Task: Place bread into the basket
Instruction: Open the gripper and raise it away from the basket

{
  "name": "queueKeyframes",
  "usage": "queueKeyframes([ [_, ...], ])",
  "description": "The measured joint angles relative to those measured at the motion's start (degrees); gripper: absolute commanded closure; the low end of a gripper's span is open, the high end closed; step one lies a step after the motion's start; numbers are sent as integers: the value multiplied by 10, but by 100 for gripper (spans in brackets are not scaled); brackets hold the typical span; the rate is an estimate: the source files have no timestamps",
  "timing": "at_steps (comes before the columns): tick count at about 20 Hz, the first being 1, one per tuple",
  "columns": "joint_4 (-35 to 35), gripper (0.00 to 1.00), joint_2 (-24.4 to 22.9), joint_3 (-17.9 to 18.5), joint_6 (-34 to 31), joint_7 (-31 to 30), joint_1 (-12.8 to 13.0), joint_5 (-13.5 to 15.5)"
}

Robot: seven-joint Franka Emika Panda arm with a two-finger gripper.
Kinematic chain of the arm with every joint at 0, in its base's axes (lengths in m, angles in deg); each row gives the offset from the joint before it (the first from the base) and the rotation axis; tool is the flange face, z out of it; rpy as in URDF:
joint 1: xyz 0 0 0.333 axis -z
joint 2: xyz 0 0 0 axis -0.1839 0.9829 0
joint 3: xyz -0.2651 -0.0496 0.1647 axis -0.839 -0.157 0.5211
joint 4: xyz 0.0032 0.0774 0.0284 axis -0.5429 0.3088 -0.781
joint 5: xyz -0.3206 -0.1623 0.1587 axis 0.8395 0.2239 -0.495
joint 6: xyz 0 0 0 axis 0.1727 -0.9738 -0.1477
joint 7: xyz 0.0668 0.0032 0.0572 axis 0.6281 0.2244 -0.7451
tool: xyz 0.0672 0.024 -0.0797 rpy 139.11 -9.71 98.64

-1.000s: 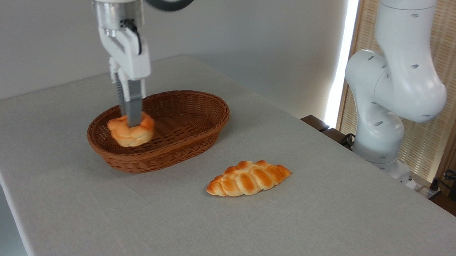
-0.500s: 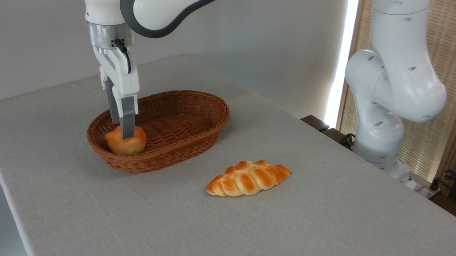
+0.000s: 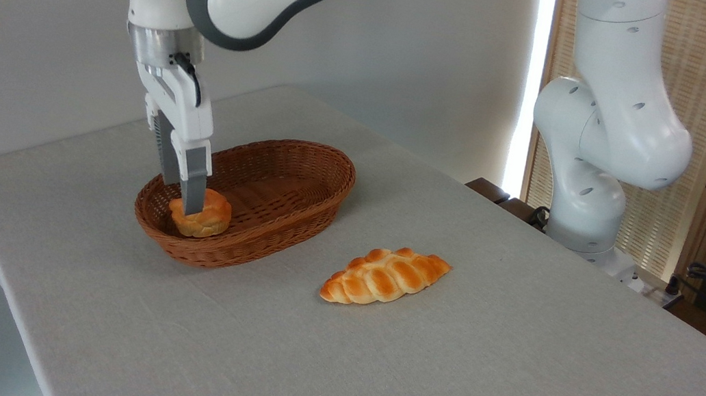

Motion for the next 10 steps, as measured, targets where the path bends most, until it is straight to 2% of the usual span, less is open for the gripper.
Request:
queueKeyframes([
  [4,-16,0,-35,25,-40,16,-31,0],
  [6,-33,0,-60,62,-98,75,-43,5],
  [8,-56,0,-77,103,-151,133,-47,29],
  [10,-72,0,-84,139,-177,159,-48,52],
])
